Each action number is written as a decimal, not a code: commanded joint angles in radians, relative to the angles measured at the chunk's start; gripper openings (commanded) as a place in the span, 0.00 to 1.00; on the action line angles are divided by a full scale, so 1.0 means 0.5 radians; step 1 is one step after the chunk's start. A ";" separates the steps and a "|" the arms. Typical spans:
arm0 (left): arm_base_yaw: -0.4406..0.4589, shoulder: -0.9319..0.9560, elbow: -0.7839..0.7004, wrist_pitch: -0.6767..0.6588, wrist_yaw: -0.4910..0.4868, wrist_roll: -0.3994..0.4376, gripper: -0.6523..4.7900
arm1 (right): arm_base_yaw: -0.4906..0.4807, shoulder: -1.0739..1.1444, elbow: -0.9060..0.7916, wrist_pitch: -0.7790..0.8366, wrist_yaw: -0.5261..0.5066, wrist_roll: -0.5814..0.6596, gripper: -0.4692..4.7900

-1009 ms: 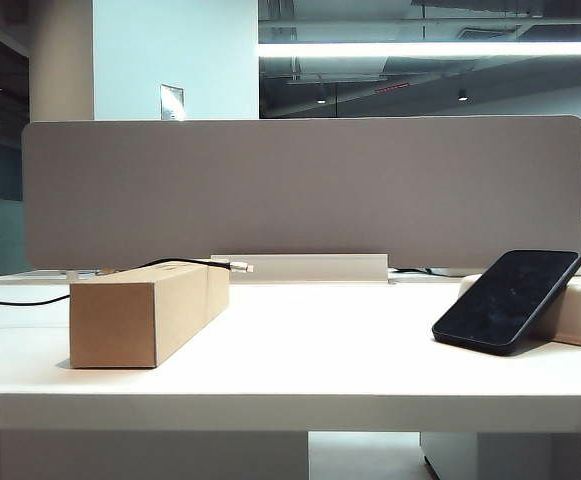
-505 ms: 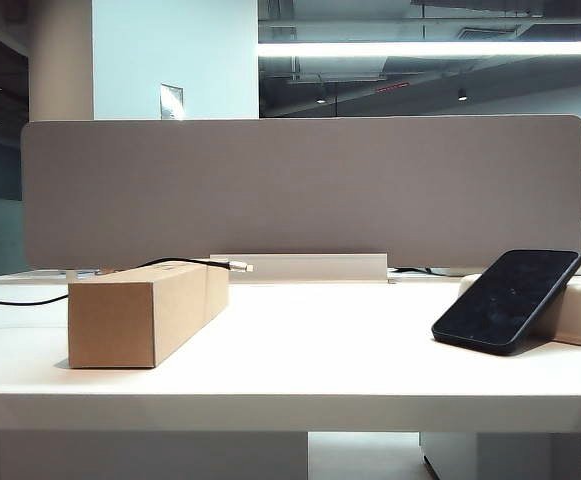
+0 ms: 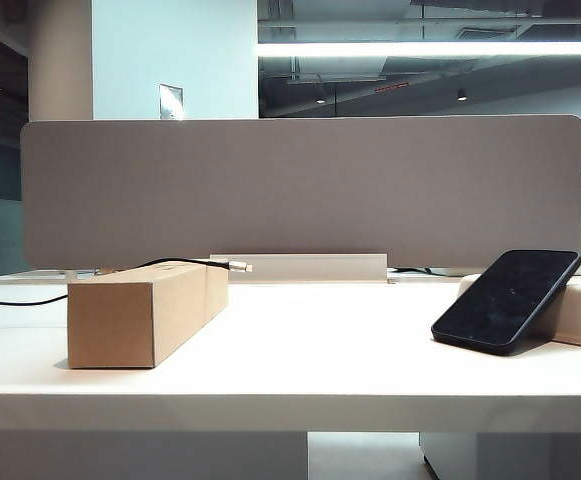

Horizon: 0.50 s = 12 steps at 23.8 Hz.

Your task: Pick up the charging cable and the phone, plug the charging cable into the charging port on the phone, and finally place them back on the table.

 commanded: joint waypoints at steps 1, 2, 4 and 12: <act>0.001 0.011 0.027 0.025 0.039 -0.008 0.11 | 0.002 0.117 0.088 0.022 -0.032 0.004 0.08; 0.001 0.013 0.033 0.023 0.043 -0.008 0.11 | 0.002 0.160 0.113 0.021 -0.037 0.004 0.08; 0.000 0.014 0.050 0.023 0.076 -0.008 0.11 | 0.003 0.245 0.164 0.019 -0.039 0.004 0.08; -0.002 0.491 0.366 0.011 0.266 -0.007 0.11 | 0.012 0.588 0.245 0.018 -0.421 0.014 0.08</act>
